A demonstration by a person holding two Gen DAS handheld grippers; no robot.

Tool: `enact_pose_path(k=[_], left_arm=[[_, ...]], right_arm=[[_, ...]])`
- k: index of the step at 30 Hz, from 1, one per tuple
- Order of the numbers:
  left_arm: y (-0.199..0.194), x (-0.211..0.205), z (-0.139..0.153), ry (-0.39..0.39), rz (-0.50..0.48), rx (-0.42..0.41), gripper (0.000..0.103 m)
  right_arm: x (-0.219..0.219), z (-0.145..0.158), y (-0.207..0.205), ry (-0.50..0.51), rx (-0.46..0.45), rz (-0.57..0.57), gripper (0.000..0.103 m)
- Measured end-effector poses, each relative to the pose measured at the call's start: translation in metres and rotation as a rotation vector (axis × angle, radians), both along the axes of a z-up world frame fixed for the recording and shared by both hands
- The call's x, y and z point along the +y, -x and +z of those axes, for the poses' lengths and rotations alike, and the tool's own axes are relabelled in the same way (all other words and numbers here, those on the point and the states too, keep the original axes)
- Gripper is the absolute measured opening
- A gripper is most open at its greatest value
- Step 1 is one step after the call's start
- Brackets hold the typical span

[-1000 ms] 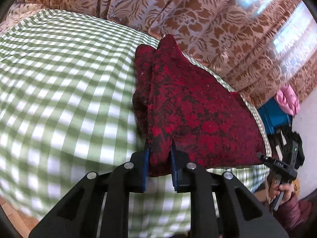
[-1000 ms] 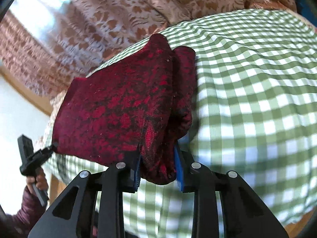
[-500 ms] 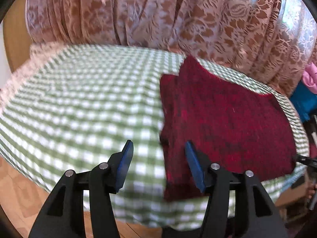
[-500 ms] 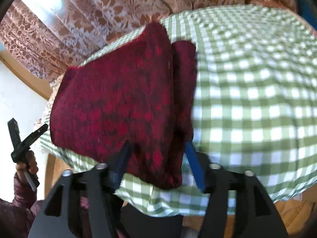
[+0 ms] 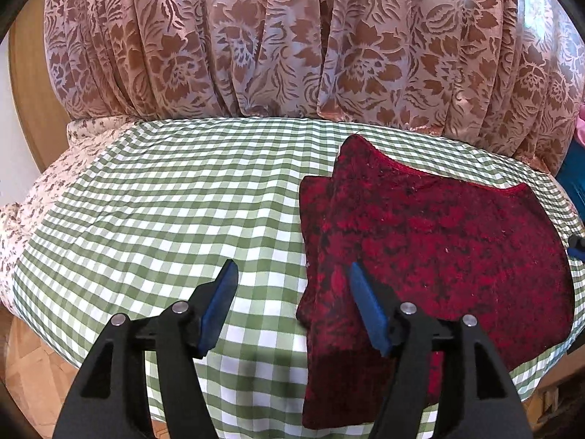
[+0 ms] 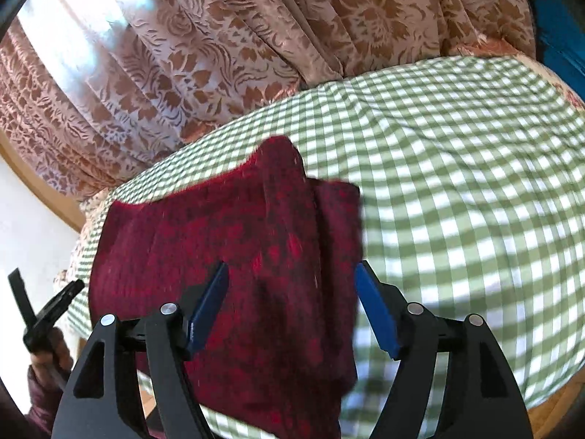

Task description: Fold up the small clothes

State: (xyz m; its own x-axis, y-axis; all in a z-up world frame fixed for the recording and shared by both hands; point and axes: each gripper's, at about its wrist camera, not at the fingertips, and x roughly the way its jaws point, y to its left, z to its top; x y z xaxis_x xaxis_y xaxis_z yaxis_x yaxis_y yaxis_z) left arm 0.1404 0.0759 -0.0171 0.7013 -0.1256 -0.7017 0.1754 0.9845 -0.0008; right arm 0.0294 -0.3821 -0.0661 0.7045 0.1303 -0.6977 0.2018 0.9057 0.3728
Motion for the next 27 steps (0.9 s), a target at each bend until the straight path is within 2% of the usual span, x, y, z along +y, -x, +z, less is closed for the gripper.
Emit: enact_pose_path(k=[9,16,19,27], left_arm=[[-0.007,-0.007,0.003,-0.034,0.002,-0.017,0.067],[-0.018,-0.014,-0.001,-0.055,-0.007,-0.009,0.070],[-0.030,-0.013,-0.002,-0.025,-0.021,0.008,0.070],[-0.096,-0.002,-0.013,0.212,-0.033,0.177,0.070]], right_arm=[[-0.004,0.004,-0.043,-0.010,-0.019,-0.038,0.070],[-0.008,0.003,-0.053,-0.021,-0.021,-0.054,0.070],[-0.012,0.003,-0.056,-0.020,-0.017,-0.066,0.070],[-0.030,0.001,-0.075,-0.044,-0.009,-0.113,0.070]])
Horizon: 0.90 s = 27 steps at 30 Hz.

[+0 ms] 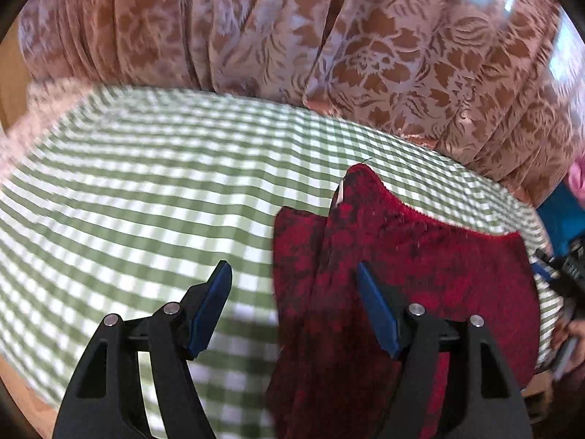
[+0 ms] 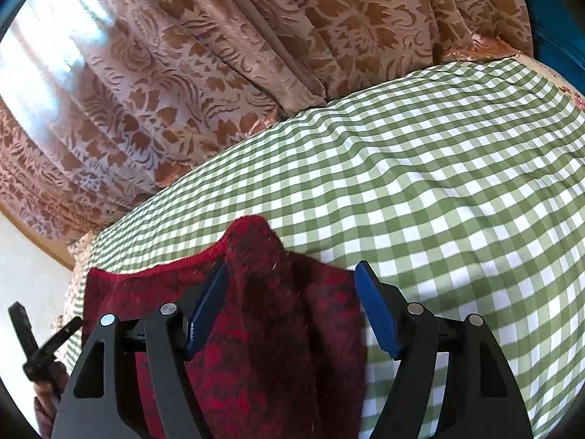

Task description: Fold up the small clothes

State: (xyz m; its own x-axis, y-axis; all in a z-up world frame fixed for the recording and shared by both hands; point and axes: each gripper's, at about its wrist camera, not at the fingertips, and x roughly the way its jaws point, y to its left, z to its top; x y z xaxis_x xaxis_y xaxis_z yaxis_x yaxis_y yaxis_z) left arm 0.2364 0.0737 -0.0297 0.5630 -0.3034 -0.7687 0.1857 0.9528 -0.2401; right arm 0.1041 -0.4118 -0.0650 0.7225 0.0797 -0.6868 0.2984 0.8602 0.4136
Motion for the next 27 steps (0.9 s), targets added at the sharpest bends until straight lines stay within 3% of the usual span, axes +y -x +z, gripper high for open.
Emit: enact_pose_path(k=[3,7,9,10,11,13,14,17,19,23,25,27], left_arm=[[-0.017,-0.001,-0.008,0.073,0.005,0.051,0.069],[-0.030,-0.007,-0.011,0.172,-0.014,0.086,0.059],[-0.035,-0.011,-0.012,0.184,-0.025,0.091,0.040],[-0.038,-0.015,-0.014,0.188,-0.040,0.098,0.022],[-0.040,-0.019,-0.015,0.182,-0.052,0.101,0.017],[-0.039,-0.026,-0.011,0.147,-0.046,0.046,0.014],[-0.036,-0.028,-0.007,0.151,-0.046,0.012,0.014],[-0.039,-0.032,-0.003,0.135,-0.025,-0.029,0.014],[-0.046,-0.043,-0.010,0.056,0.000,-0.047,0.014],[-0.060,-0.054,-0.050,-0.044,0.034,0.007,0.019],[-0.058,-0.058,-0.051,-0.066,0.040,-0.008,0.019],[-0.057,-0.062,-0.048,-0.093,0.037,-0.015,0.020]], right_arm=[[0.001,-0.005,-0.011,0.005,0.019,0.007,0.070],[0.004,-0.008,-0.020,-0.001,0.026,0.029,0.070],[0.009,-0.009,-0.025,-0.002,0.024,0.048,0.066],[0.012,-0.010,-0.027,0.000,0.025,0.063,0.056],[0.016,-0.010,-0.029,0.009,0.032,0.079,0.043],[0.025,-0.011,-0.033,0.053,0.048,0.089,0.025],[0.026,-0.010,-0.032,0.078,0.043,0.075,0.022],[0.026,-0.001,-0.022,0.133,-0.001,0.013,0.021],[0.028,-0.003,-0.023,0.195,0.001,-0.022,0.021],[0.032,-0.041,-0.044,0.282,0.103,-0.046,0.021],[0.031,-0.065,-0.053,0.275,0.153,-0.052,0.023],[0.033,-0.062,-0.054,0.292,0.152,-0.058,0.026]])
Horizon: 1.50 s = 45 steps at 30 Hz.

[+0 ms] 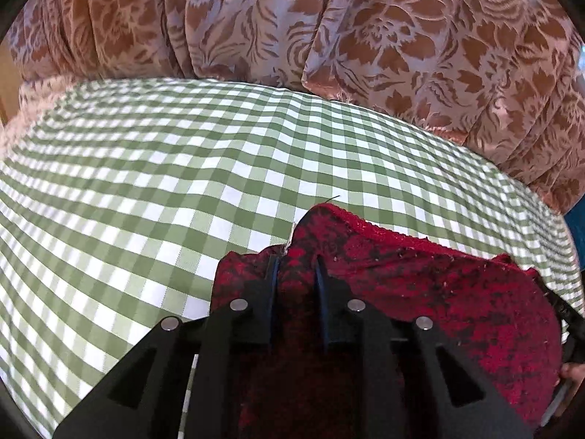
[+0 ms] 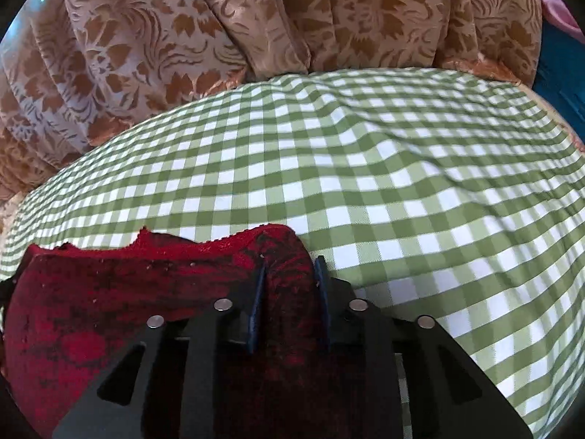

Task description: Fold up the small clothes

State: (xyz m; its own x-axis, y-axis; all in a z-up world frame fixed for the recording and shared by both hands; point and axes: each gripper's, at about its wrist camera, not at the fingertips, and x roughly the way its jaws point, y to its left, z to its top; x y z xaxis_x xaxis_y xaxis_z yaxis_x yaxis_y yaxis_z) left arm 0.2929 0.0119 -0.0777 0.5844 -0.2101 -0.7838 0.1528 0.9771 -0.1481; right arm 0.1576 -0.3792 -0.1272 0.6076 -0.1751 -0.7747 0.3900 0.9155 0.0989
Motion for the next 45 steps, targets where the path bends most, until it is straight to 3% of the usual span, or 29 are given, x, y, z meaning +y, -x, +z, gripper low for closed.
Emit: enact_pose_path(k=[3,5,7,13,15,16,17,23,30,35,38,40,45], left_arm=[[0.009,0.007,0.013,0.028,0.018,-0.011,0.025],[0.023,0.012,0.027,0.001,0.062,-0.056,0.049],[0.043,0.014,0.040,-0.034,0.071,-0.122,0.050],[0.094,0.022,0.055,-0.055,0.070,-0.181,0.050],[0.109,0.023,0.056,-0.069,0.067,-0.192,0.050],[0.115,0.024,0.055,-0.065,0.065,-0.190,0.050],[0.121,0.025,0.055,-0.060,0.064,-0.188,0.050],[0.151,0.024,0.055,-0.075,0.052,-0.214,0.050],[0.167,0.021,0.055,-0.071,0.031,-0.219,0.051],[0.172,0.011,0.050,-0.083,0.006,-0.209,0.052],[0.173,0.004,0.040,-0.113,-0.007,-0.191,0.052],[0.170,0.000,0.027,-0.141,-0.007,-0.162,0.053],[0.175,-0.007,0.025,-0.180,-0.005,-0.186,0.054]], right_arm=[[-0.003,0.001,0.003,-0.017,-0.005,0.004,0.029],[-0.004,0.000,0.004,-0.027,-0.009,0.006,0.034],[-0.003,0.001,0.004,-0.027,-0.011,0.006,0.035],[-0.003,0.003,0.003,-0.065,-0.006,0.018,0.046],[-0.005,0.009,0.005,-0.079,-0.011,0.026,0.057],[-0.006,0.012,0.006,-0.070,-0.010,0.016,0.079],[-0.006,0.016,0.009,-0.055,-0.011,-0.003,0.090],[-0.005,0.039,0.042,-0.032,-0.073,-0.012,0.090],[0.024,0.067,0.087,0.003,-0.159,0.098,0.090],[0.048,0.062,0.110,-0.006,-0.139,0.172,0.090],[0.053,0.052,0.115,0.002,-0.116,0.172,0.090],[0.049,0.037,0.112,0.026,-0.053,0.138,0.090],[0.019,0.010,0.113,-0.190,-0.063,0.099,0.098]])
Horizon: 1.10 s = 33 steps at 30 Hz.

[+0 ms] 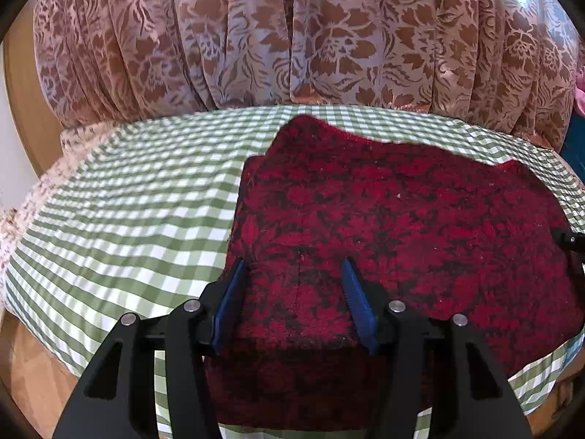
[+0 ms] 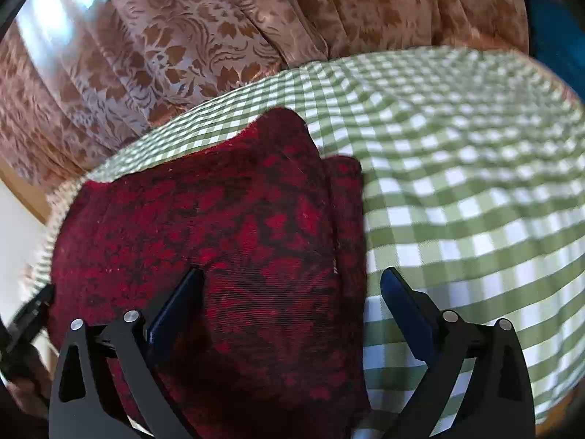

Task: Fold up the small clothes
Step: 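Press the folded red top flat with both grippers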

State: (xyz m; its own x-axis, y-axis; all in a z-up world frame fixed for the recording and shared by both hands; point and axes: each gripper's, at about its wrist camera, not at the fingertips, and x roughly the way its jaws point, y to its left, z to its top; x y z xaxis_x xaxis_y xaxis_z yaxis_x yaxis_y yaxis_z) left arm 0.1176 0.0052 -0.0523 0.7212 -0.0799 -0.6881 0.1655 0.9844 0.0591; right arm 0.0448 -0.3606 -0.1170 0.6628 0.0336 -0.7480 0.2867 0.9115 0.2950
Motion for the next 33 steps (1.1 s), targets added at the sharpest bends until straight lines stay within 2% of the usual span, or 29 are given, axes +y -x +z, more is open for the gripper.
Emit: enact_pose_path(k=[5,10,12,15,18,20,22,30,33], left_arm=[[0.014,-0.008,0.021,0.085,-0.054,-0.030,0.053],[0.035,-0.049,0.032,0.129,-0.231,-0.043,0.053],[0.035,-0.067,0.027,0.125,-0.276,-0.017,0.053],[0.024,-0.086,0.012,0.120,-0.282,0.053,0.053],[0.010,-0.095,-0.004,0.108,-0.265,0.106,0.056],[0.006,-0.095,-0.010,0.115,-0.261,0.117,0.057],[0.002,-0.096,-0.012,0.124,-0.257,0.123,0.057],[0.002,-0.101,-0.015,0.123,-0.234,0.119,0.057],[0.002,-0.101,-0.014,0.122,-0.233,0.119,0.057]], right_arm=[[-0.007,-0.001,0.006,-0.071,-0.022,0.005,0.098],[-0.018,0.010,0.022,-0.128,-0.043,0.023,0.099],[-0.028,0.008,0.029,-0.218,-0.059,0.045,0.099],[-0.038,-0.002,0.037,-0.349,-0.078,0.074,0.099],[-0.038,-0.014,0.039,-0.436,-0.096,0.101,0.099],[-0.033,-0.019,0.038,-0.472,-0.095,0.136,0.099],[-0.023,-0.022,0.034,-0.527,-0.084,0.221,0.099],[-0.010,-0.027,0.033,-0.488,-0.093,0.275,0.099],[-0.007,-0.026,0.032,-0.444,-0.083,0.266,0.090]])
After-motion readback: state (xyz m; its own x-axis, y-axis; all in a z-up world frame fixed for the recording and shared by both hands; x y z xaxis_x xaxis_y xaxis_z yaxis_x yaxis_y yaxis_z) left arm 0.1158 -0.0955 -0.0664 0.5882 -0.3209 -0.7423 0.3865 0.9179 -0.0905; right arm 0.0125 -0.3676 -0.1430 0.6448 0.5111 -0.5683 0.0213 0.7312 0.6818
